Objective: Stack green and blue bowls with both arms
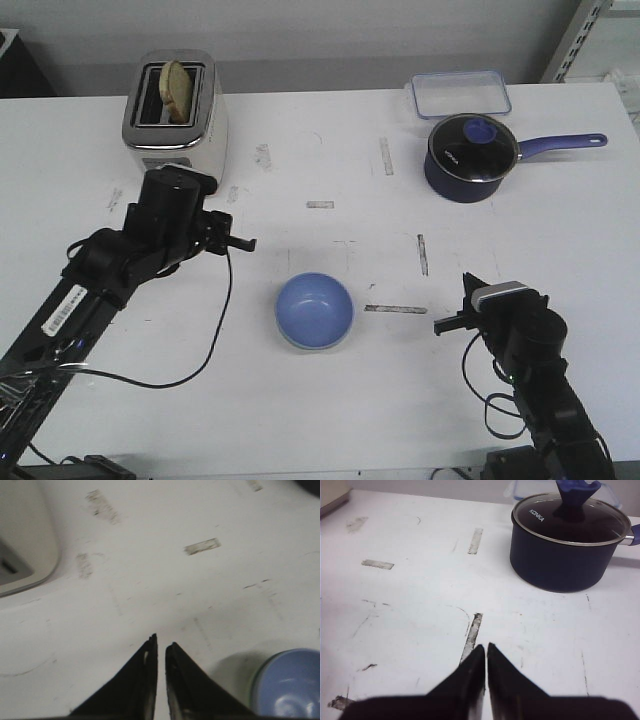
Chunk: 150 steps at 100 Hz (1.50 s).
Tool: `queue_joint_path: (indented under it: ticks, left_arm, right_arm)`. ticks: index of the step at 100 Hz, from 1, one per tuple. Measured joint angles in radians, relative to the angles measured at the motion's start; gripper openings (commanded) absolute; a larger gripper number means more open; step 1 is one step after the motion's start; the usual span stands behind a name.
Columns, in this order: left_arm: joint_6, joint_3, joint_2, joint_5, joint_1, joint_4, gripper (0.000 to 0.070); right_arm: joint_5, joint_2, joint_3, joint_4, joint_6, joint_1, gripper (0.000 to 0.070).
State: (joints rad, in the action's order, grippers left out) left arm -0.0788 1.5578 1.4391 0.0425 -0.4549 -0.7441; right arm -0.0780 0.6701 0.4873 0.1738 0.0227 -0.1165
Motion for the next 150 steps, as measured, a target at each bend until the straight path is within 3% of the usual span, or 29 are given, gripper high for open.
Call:
queue_joint_path:
  ticks: [16, 41, 60, 86, 102, 150]
  left_arm:
    - [0.067, -0.07, -0.098, 0.032, 0.096, 0.013, 0.0001]
    - [0.088, -0.434, -0.403, 0.037, 0.269, 0.283, 0.0001]
    - [0.089, -0.723, -0.627, 0.037, 0.334, 0.443, 0.0001]
    - [0.088, -0.973, -0.848, 0.038, 0.373, 0.549, 0.0001]
    - [0.088, -1.04, -0.914, 0.068, 0.384, 0.629, 0.0001]
    - [0.088, -1.04, -0.95, 0.086, 0.387, 0.673, 0.0002]
  right_arm:
    - [0.001, 0.0, 0.0, 0.0, 0.0, 0.0, 0.0]
    - [0.066, -0.008, 0.0, 0.0, 0.0, 0.032, 0.0]
    - [0.076, -0.053, 0.0, 0.005, -0.031, 0.12, 0.0]
    - [0.058, -0.11, 0.0, 0.046, -0.046, 0.169, 0.0]
    - [-0.029, -0.145, 0.0, 0.045, -0.045, 0.169, 0.0]
    - [-0.027, -0.15, 0.0, 0.039, -0.045, 0.168, 0.0]
